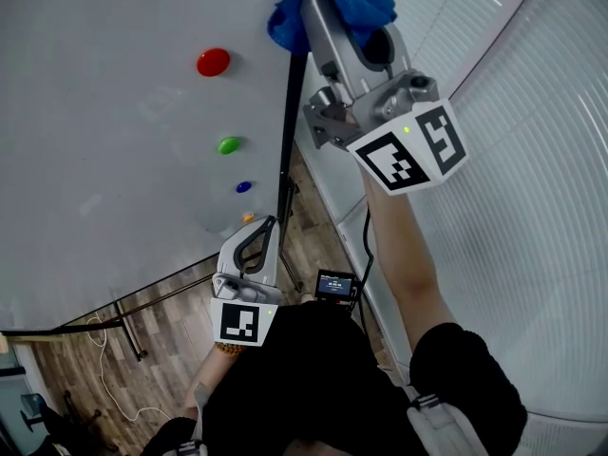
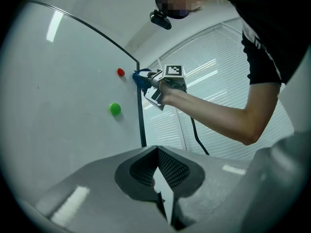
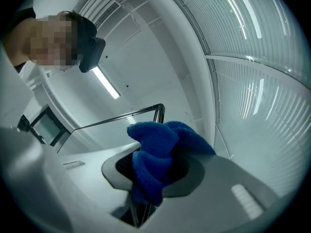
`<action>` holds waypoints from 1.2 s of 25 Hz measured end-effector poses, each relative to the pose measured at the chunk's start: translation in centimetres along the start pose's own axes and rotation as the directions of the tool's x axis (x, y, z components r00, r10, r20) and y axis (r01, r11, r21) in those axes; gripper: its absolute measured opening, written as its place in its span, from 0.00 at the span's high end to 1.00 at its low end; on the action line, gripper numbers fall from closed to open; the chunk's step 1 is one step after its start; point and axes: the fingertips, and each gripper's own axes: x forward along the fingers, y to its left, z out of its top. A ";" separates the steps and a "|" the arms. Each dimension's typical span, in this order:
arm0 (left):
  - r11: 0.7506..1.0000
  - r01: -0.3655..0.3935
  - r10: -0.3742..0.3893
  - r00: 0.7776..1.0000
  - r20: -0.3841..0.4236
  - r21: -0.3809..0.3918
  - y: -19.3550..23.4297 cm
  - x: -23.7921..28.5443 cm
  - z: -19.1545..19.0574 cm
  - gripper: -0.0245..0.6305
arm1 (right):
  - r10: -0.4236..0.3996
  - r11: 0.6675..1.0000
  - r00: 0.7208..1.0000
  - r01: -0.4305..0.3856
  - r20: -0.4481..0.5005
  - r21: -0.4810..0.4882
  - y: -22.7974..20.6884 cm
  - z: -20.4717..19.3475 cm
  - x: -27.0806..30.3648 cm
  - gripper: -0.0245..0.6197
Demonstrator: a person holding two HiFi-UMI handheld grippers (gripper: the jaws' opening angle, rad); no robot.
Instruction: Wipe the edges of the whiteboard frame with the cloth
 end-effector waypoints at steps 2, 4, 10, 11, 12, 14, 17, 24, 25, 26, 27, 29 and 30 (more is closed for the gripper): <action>0.999 0.015 -0.015 1.000 -0.010 0.047 0.0 -0.1 -0.5 0.96 | -0.003 1.000 1.000 0.003 -0.001 0.007 0.0 -0.8 -0.6 0.80; 0.994 0.035 -0.033 0.999 -0.024 0.103 0.0 -0.2 -1.5 0.96 | -0.011 1.000 1.000 0.011 -0.005 0.008 0.0 -2.0 -1.4 0.80; 1.000 0.000 0.000 1.000 -0.010 0.000 0.3 -0.4 -2.4 0.96 | -0.025 1.000 0.999 0.025 -0.022 0.003 0.3 -3.5 -2.9 0.80; 1.000 0.004 -0.004 1.000 -0.013 0.002 0.2 -0.4 -2.9 0.96 | -0.028 1.000 0.999 0.028 -0.026 0.002 0.5 -4.1 -3.3 0.80; 1.000 0.008 -0.008 1.000 -0.016 0.005 0.2 -0.5 -3.2 0.96 | -0.031 1.000 0.999 0.031 -0.032 -0.002 0.6 -4.6 -3.6 0.80; 1.000 0.016 -0.015 1.000 -0.021 0.004 0.2 -0.5 -3.4 0.96 | -0.040 0.999 0.998 0.039 -0.045 -0.022 0.9 -5.1 -4.0 0.80; 1.000 0.020 -0.020 1.000 -0.017 -0.007 0.0 -0.4 -3.5 0.96 | -0.053 0.998 0.997 0.050 -0.062 -0.038 1.1 -5.7 -4.7 0.80; 0.999 0.031 -0.031 0.999 -0.021 -0.020 -0.2 0.0 -5.5 0.96 | -0.070 0.997 0.995 0.068 -0.069 -0.027 1.0 -8.3 -6.4 0.80; 0.999 0.028 -0.029 0.999 -0.020 -0.027 -0.1 0.0 -5.6 0.96 | -0.072 0.997 0.995 0.070 -0.069 -0.027 1.0 -8.5 -6.5 0.80; 0.999 0.029 -0.030 0.999 -0.021 -0.027 -0.1 0.0 -5.6 0.96 | -0.073 0.997 0.995 0.072 -0.069 -0.027 1.0 -8.5 -6.6 0.80; 0.999 0.032 -0.032 0.999 -0.023 -0.025 -0.2 0.0 -5.6 0.96 | -0.075 0.997 0.995 0.073 -0.068 -0.029 1.1 -8.5 -6.7 0.80; 0.999 0.035 -0.036 0.999 -0.024 -0.023 -0.1 -0.2 -5.4 0.96 | -0.077 0.997 0.995 0.075 -0.067 -0.034 1.4 -8.3 -6.8 0.80; 0.999 0.038 -0.038 0.999 -0.024 -0.022 -0.1 -0.3 -5.1 0.96 | -0.077 0.996 0.995 0.075 -0.067 -0.037 1.6 -8.2 -6.7 0.80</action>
